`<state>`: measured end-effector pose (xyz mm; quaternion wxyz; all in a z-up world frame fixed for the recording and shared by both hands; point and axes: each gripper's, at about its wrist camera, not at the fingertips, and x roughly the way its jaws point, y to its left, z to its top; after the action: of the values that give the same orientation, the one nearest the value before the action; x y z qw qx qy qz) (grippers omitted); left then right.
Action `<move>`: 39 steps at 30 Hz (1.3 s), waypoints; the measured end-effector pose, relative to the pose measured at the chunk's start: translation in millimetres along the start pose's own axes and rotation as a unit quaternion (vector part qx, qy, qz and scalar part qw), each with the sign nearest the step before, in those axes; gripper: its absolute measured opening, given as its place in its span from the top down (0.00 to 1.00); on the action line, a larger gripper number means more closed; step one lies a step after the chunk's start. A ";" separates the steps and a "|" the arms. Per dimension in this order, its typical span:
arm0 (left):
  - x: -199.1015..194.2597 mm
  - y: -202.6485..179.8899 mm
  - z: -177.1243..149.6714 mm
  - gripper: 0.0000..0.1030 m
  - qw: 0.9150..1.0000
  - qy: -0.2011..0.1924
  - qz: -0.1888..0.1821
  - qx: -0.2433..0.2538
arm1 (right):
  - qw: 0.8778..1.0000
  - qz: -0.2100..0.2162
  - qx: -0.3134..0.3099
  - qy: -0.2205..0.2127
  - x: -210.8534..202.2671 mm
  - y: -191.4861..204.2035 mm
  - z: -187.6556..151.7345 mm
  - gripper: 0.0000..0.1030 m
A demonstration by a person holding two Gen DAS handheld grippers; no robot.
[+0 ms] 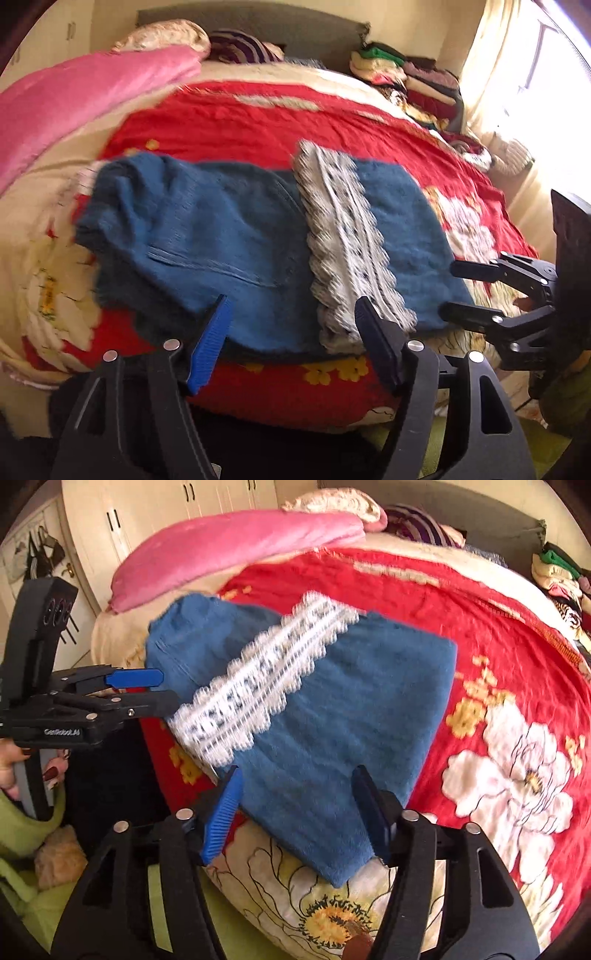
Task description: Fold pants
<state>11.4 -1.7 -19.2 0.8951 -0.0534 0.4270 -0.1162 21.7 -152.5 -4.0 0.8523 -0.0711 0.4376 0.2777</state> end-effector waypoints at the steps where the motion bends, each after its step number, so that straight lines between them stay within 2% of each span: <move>1: -5.7 4.9 2.2 0.33 1.000 -0.009 0.003 -0.006 | 1.000 0.001 -0.001 -0.005 -0.4 2.4 4.7 0.43; 4: -19.0 19.9 7.1 0.27 0.999 -0.029 0.017 -0.020 | 1.000 0.004 -0.012 -0.019 -5.0 10.4 16.9 0.39; 12: -40.0 77.6 8.5 0.27 0.994 -0.053 0.040 -0.091 | 0.997 0.018 -0.058 -0.046 -5.7 38.3 61.2 0.30; 18: -45.1 105.1 3.3 0.27 0.990 -0.059 0.043 -0.125 | 0.995 0.029 -0.083 -0.051 4.7 59.1 94.3 0.26; 22: -39.9 118.5 -2.1 0.27 0.988 -0.046 0.052 -0.136 | 0.994 0.036 -0.095 -0.047 19.1 68.1 119.6 0.24; 26: -33.1 125.4 -7.1 0.27 0.988 -0.038 0.030 -0.150 | 0.993 0.046 -0.099 -0.038 37.0 75.1 146.0 0.23; 29: -25.0 129.9 -10.7 0.27 0.982 -0.031 -0.028 -0.184 | 0.993 0.059 -0.103 -0.030 51.2 79.8 162.2 0.22; 33: -18.8 123.7 -13.1 0.32 0.983 -0.023 -0.030 -0.182 | 0.988 0.092 -0.120 -0.004 78.1 92.3 187.2 0.22; 35: -15.8 119.1 -13.4 0.49 0.983 -0.017 -0.033 -0.179 | 0.986 0.116 -0.120 0.014 92.3 98.2 195.5 0.22; 37: -9.4 112.2 -14.2 0.55 0.985 -0.009 -0.036 -0.170 | 0.983 0.132 -0.125 0.034 108.9 107.2 202.8 0.22; 39: -1.9 108.9 -15.5 0.56 0.986 -0.002 -0.037 -0.164 | 0.980 0.135 -0.135 0.049 124.2 116.9 207.8 0.22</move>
<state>15.8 104.2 -48.8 0.8704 -0.2154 0.4360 -0.0773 163.3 71.9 38.9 0.7670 -0.1393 0.4426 0.4432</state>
